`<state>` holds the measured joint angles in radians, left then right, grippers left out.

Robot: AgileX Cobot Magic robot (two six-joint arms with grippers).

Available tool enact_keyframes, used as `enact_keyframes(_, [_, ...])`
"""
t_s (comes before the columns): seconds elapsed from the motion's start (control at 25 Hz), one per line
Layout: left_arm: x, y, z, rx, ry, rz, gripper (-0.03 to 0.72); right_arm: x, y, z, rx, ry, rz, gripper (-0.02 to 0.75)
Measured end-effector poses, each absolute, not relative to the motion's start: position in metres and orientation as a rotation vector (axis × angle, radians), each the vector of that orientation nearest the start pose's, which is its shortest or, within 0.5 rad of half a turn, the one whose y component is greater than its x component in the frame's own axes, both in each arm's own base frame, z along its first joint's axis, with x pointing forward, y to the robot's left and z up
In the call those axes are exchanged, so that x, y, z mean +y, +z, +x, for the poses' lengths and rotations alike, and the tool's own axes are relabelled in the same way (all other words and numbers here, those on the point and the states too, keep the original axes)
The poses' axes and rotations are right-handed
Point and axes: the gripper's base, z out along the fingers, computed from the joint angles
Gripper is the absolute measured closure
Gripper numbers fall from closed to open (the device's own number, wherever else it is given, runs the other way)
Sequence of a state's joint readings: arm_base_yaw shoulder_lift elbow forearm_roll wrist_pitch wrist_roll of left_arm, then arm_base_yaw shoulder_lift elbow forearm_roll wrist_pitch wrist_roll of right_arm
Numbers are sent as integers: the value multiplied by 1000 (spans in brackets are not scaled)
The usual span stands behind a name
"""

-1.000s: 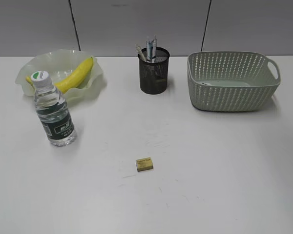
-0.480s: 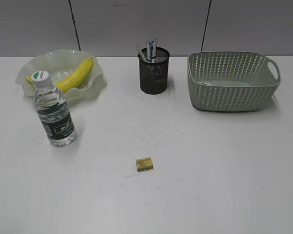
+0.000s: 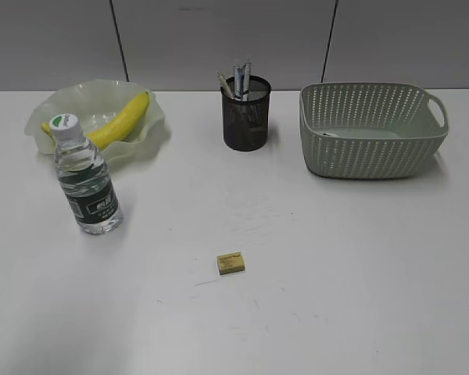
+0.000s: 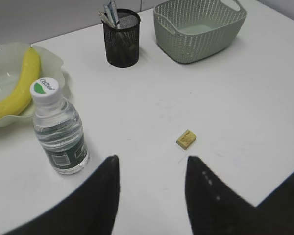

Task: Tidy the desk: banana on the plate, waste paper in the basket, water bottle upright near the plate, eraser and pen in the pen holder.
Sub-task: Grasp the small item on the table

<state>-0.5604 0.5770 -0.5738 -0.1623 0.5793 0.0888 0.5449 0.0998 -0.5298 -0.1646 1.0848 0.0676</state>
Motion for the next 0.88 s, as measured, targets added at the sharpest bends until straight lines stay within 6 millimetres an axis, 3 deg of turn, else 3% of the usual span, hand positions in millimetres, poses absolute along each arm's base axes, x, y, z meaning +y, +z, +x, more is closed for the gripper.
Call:
enact_keyframes(0.2, [-99, 284, 142, 2110, -404, 655, 304, -15, 283, -1, 1961, 201, -467, 302])
enact_keyframes(0.36, [-125, 270, 169, 2160, -371, 760, 247, -15, 283, -1, 1959, 213, -467, 302])
enact_keyframes(0.56, [-167, 256, 195, 2160, -331, 970, 235, -14, 283, -1, 1955, 217, -467, 302])
enact_keyframes(0.72, [-195, 233, 213, 2167, -296, 1108, 234, -13, 283, 0, 1951, 223, -468, 303])
enact_keyframes(0.88, [-212, 204, 230, 2228, -269, 1160, 234, -13, 282, 0, 1951, 225, -469, 329])
